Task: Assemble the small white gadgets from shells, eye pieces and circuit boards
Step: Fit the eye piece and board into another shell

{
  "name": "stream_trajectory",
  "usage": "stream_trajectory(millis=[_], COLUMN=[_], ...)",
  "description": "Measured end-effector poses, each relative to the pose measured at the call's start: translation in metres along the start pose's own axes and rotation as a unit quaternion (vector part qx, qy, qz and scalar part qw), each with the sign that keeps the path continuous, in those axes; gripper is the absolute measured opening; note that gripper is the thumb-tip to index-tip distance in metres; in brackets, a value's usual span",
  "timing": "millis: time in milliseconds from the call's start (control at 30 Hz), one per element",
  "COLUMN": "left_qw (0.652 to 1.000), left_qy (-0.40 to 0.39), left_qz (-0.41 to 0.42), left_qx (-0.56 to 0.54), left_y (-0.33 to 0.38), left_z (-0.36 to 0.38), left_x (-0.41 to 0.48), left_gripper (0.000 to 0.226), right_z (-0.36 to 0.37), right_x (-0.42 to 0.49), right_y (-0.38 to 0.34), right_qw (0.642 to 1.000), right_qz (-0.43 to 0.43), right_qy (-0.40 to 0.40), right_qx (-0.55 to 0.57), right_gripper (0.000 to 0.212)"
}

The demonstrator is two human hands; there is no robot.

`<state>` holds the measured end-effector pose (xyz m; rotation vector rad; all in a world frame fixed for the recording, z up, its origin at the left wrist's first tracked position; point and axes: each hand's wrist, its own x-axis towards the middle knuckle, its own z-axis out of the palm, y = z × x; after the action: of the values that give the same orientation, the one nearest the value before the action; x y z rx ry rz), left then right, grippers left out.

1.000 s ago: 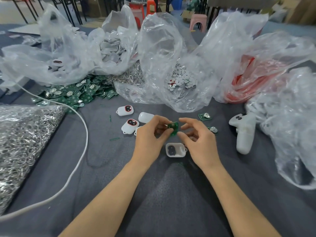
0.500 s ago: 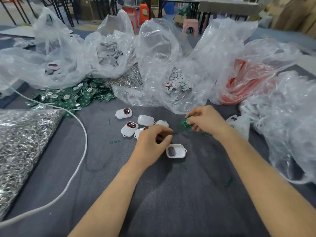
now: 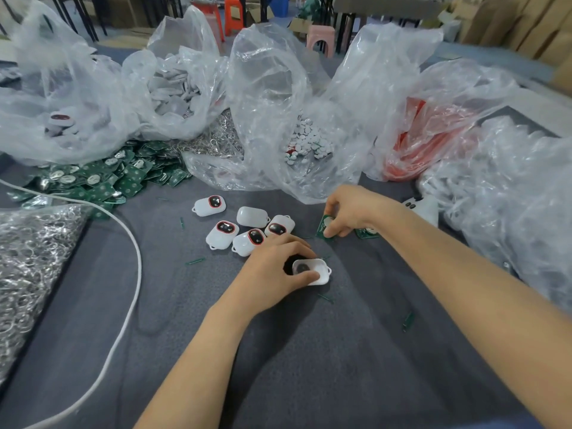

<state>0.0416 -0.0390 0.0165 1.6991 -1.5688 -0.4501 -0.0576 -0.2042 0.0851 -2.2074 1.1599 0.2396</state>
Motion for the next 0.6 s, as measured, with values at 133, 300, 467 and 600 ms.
stream_trajectory(millis=[133,300,467,600], left_qw=[1.000,0.999,0.999,1.000], left_qy=[-0.003,0.003,0.011,0.003], left_qz=[0.004,0.012,0.017,0.010], left_qx=[0.014,0.036,0.038,0.029], left_y=[-0.002,-0.003,-0.002,0.000], left_z=[0.000,0.000,0.002,0.000], left_x=[0.000,0.001,0.000,0.000], left_gripper=[0.021,0.022,0.019,0.016], right_z=[0.002,0.006,0.007,0.008], right_x=[-0.004,-0.007,-0.010,-0.012], right_y=[-0.008,-0.023,-0.030,-0.033], right_qw=[0.999,0.991,0.985,0.979], right_qz=[0.005,0.028,0.035,0.025], right_qy=[0.001,0.002,0.000,0.017], right_qx=[-0.043,-0.131,-0.170,-0.203], right_gripper=[0.033,0.035,0.039,0.040])
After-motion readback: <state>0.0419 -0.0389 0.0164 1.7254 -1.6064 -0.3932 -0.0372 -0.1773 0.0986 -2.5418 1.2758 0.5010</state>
